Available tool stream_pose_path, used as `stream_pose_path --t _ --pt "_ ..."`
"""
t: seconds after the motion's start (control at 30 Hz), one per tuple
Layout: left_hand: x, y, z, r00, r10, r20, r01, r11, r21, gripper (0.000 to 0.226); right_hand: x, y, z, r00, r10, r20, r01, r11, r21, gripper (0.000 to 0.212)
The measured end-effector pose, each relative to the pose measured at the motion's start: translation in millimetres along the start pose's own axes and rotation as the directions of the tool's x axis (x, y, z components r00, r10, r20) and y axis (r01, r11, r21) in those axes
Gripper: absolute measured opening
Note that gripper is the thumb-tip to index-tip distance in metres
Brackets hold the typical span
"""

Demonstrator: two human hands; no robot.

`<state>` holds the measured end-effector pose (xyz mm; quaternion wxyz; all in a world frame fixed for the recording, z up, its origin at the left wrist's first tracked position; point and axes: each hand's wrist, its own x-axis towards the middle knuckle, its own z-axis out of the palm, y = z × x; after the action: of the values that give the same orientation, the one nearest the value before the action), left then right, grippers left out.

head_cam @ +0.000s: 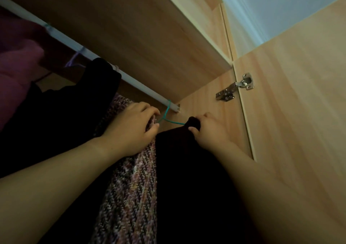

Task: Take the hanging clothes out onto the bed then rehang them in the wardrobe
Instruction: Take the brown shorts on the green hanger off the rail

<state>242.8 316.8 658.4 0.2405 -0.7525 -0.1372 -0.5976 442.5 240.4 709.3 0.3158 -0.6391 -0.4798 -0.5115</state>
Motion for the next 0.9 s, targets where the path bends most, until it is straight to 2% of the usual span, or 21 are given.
stream_pose_path --t 0.13,0.23,0.37,0.47,0.57,0.67,0.77,0.83,0.9 --pt "-13 -7 8 1.0 0.008 -0.02 -0.009 0.998 -0.055 0.059 12 -5 -2 0.999 -0.028 0.041 0.031 0.997 -0.069 0.035" --pt "-17 -15 7 0.999 0.029 -0.036 -0.032 0.997 -0.076 0.069 17 -4 -2 0.999 -0.016 0.044 0.017 1.0 -0.017 0.034" --pt "-18 -24 4 0.998 0.031 -0.06 -0.038 0.992 -0.118 0.054 19 -8 0 0.998 0.056 -0.023 -0.052 0.991 0.12 0.035" --pt "-20 -28 5 0.993 0.035 -0.112 -0.051 0.988 -0.145 0.05 16 -14 8 0.992 0.107 -0.073 -0.095 0.984 0.148 0.032" --pt "-18 -29 6 0.991 0.026 -0.13 -0.05 0.981 -0.189 0.047 14 -21 7 0.992 0.097 -0.084 -0.088 0.99 0.107 0.03" --pt "-17 -31 10 0.99 0.038 -0.136 -0.065 0.978 -0.198 0.039 11 -27 10 0.997 0.033 -0.063 -0.035 0.999 -0.034 0.028" --pt "-18 -32 15 0.987 0.037 -0.157 -0.068 0.978 -0.197 0.049 12 -25 13 1.0 -0.007 0.001 0.007 0.988 -0.156 0.03" --pt "-16 -31 21 0.988 0.031 -0.151 -0.06 0.98 -0.19 0.052 18 -19 11 0.999 -0.006 0.047 0.015 0.984 -0.178 0.03" --pt "-13 -30 27 0.987 0.039 -0.154 -0.067 0.981 -0.183 0.048 25 -12 7 0.998 -0.012 0.067 0.021 0.991 -0.131 0.03"
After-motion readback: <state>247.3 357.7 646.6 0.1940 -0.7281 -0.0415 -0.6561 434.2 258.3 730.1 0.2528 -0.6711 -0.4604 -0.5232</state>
